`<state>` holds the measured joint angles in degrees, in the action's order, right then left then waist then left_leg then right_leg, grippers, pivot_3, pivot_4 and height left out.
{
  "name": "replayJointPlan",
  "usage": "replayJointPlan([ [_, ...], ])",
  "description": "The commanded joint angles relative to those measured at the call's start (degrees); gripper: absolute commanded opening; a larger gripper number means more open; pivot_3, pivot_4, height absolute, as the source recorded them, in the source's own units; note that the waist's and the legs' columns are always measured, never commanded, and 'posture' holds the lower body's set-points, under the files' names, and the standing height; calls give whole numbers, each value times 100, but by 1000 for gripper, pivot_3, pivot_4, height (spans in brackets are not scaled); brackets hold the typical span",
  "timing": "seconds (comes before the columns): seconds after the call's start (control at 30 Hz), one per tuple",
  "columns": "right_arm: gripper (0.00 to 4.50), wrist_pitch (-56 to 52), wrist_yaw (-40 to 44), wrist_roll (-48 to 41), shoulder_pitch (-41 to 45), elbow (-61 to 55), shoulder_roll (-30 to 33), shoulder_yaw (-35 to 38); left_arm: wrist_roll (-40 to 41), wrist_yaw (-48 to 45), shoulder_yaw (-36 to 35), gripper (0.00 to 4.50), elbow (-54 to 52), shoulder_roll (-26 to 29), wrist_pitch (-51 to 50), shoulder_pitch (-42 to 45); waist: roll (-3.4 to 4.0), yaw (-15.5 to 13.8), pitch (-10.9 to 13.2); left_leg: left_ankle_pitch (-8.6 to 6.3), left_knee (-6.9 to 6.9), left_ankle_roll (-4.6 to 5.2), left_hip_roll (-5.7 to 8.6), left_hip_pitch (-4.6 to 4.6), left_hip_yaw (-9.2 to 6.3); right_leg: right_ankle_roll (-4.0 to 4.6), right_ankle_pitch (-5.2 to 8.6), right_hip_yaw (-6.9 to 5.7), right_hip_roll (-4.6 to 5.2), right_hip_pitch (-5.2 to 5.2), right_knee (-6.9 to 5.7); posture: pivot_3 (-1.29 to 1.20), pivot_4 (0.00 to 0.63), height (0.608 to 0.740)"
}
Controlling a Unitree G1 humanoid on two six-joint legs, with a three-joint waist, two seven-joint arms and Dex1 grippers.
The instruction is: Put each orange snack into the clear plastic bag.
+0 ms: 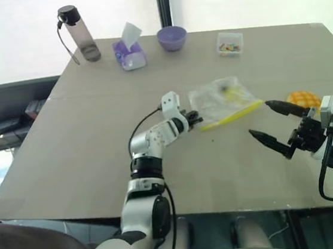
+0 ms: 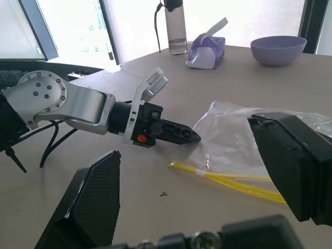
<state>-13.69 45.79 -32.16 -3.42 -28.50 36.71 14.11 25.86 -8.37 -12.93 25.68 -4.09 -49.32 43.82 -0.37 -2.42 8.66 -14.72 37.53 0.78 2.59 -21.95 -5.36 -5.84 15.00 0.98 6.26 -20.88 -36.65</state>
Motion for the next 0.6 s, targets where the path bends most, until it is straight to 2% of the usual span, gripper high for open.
replayJointPlan([
  [0.03,4500,-58,-119,-67,115,-195,-25,-4,415,-81,-188,43,124,-294,-383,-257,-2,14,2,0,0,0,0,0,0,0,0,0,0,0,0,0,150,740],
  [0.13,4500,-123,-392,398,254,-99,-1,-271,1463,-293,-687,43,-743,-439,-1271,-429,-2,40,3,0,-4,0,0,-4,-17,-2,1,-3,0,-4,3,0,150,740],
  [0.2,4500,202,-610,1192,307,113,40,-574,1992,-279,-874,43,-1326,-464,-1860,-596,-9,59,7,0,-6,-1,0,-18,-30,-3,2,0,2,-22,2,0,150,740],
  [0.27,4500,502,-972,2118,352,381,106,-864,2495,-74,-1101,43,-1803,-515,-2391,-747,-16,102,13,19,-2,-32,1,-73,-32,-3,2,1,1,-78,-9,0,150,740],
  [0.4,4500,1444,-1511,3918,514,1201,492,-1489,3320,344,-1440,43,-2594,-563,-3253,-1022,-20,212,18,28,-2,-48,2,-81,-31,-3,2,8,1,-91,-11,0,150,740],
  [0.6,4500,2062,-1930,4670,1019,2188,462,-1781,4097,993,-1794,43,-3155,-559,-3766,-1301,-26,282,22,36,-6,-60,-1,-76,-29,-2,2,16,-3,-94,-15,0,150,740],
])
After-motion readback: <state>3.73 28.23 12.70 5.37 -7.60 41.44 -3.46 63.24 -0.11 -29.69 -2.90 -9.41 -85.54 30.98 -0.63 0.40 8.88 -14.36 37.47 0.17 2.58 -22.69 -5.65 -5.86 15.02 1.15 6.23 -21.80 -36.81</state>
